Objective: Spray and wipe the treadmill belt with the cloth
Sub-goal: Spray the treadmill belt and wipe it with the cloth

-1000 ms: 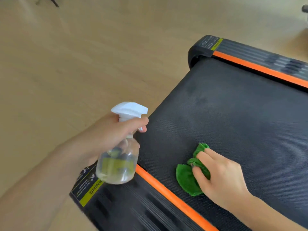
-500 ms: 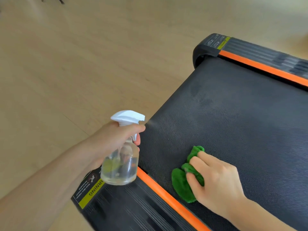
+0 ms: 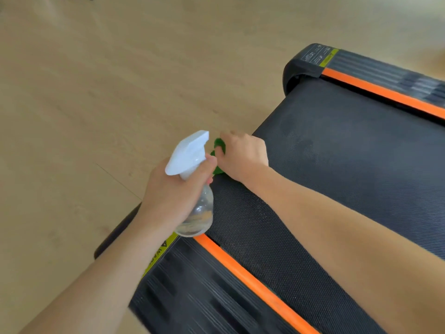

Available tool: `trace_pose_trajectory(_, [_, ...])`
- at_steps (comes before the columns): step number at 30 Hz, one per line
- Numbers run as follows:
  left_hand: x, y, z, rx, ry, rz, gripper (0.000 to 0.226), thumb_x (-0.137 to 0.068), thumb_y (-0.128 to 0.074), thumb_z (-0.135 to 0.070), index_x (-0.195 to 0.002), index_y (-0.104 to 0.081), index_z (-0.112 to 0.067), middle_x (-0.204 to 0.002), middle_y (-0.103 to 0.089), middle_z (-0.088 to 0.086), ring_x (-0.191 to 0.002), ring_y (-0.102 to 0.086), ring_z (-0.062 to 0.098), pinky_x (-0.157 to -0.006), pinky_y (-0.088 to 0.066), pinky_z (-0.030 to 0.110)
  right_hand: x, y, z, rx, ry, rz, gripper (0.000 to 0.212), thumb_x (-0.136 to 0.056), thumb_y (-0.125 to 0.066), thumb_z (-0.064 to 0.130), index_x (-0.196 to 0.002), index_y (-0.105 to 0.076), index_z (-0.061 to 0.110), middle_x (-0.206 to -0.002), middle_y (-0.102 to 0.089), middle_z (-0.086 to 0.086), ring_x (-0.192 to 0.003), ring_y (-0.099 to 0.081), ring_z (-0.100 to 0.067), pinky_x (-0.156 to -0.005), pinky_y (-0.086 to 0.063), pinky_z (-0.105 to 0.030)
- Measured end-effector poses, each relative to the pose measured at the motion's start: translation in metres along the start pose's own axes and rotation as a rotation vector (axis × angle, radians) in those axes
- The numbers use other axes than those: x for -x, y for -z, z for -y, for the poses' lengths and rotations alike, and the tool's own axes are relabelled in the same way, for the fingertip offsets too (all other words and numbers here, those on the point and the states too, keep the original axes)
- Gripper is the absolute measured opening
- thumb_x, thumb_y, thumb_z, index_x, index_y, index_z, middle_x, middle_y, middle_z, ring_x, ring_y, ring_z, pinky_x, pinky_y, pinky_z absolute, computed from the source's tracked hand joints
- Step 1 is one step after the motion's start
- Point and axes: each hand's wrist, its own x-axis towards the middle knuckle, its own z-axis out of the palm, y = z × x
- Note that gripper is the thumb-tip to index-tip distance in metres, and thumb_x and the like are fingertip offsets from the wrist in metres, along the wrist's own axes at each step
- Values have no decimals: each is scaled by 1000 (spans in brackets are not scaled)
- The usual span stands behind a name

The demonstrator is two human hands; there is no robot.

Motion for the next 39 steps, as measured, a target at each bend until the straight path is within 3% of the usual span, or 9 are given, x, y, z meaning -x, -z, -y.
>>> trace_pose_trajectory(6, [2, 8, 0, 122, 17, -57, 20, -96, -68, -46, -88, -73, -28, -84, -80, -6, -55, -58, -4, -60, -46, 15, 176, 51, -40, -168, 251, 0, 18, -86, -55, 37, -77, -53, 22, -74, -48, 9, -61, -51, -16, -48, -33, -25])
trace_pose_trajectory(10, [2, 6, 3, 117, 6, -50, 21, -96, -66, -46, -92, -74, -27, -83, -79, -7, -60, -61, -5, -63, -45, 16, 177, 52, -61, -143, 527, 34, 18, -89, -57, 32, -76, -54, 21, -75, -49, 6, -62, -50, -20, -50, -40, -30])
trace_pose_trajectory(12, [1, 1, 5, 75, -18, -41, 24, -94, -67, -47, -89, -75, -24, -81, -79, -6, -60, -61, -5, -56, -41, 6, 133, 39, -72, -79, 426, -40, 18, -89, -53, 34, -77, -56, 21, -77, -54, 4, -64, -56, -23, -50, -40, -30])
trace_pose_trajectory(15, [3, -6, 6, 25, -53, -18, 27, -92, -70, -47, -81, -73, -23, -74, -75, -6, -54, -58, -1, -52, -41, 7, 50, 23, -90, 13, 6, -183, 22, -92, -47, 36, -82, -54, 18, -77, -53, 3, -66, -57, -27, -52, -29, -29])
trace_pose_trajectory(18, [3, -10, 6, 18, -71, -9, 31, -90, -71, -48, -83, -74, -18, -71, -74, -3, -53, -57, 1, -53, -43, 10, 10, 15, -88, 60, -204, -143, 23, -96, -46, 34, -81, -44, 17, -81, -50, 0, -66, -48, -26, -51, -21, -30])
trace_pose_trajectory(24, [3, -9, 1, 47, -41, -24, 22, -94, -70, -45, -80, -72, -27, -77, -77, -7, -58, -59, 3, -65, -48, 26, 145, 41, -47, -143, 244, 28, 19, -89, -48, 40, -81, -50, 22, -81, -54, 4, -72, -58, -23, -55, -45, -36])
trace_pose_trajectory(30, [1, -4, 6, 96, -35, -76, 22, -98, -68, -46, -81, -70, -33, -76, -78, -14, -59, -60, -5, -54, -43, 5, 182, 52, -58, -178, 618, 77, 18, -93, -57, 29, -79, -57, 17, -78, -50, 5, -67, -47, -18, -56, -41, -31])
trace_pose_trajectory(35, [1, -5, 6, 81, -42, -84, 22, -97, -67, -48, -85, -72, -30, -80, -78, -15, -62, -60, -8, -56, -42, 4, 121, 25, -24, -137, 422, -63, 19, -91, -54, 33, -83, -61, 17, -80, -56, 2, -68, -58, -22, -51, -37, -30])
trace_pose_trajectory(39, [-1, -2, 7, 145, -37, -111, 15, -97, -68, -47, -90, -72, -35, -74, -77, -14, -69, -64, -2, -70, -46, 22, 98, 16, -7, -158, 340, -100, 18, -87, -55, 33, -84, -61, 16, -78, -55, 2, -65, -57, -23, -49, -28, -26])
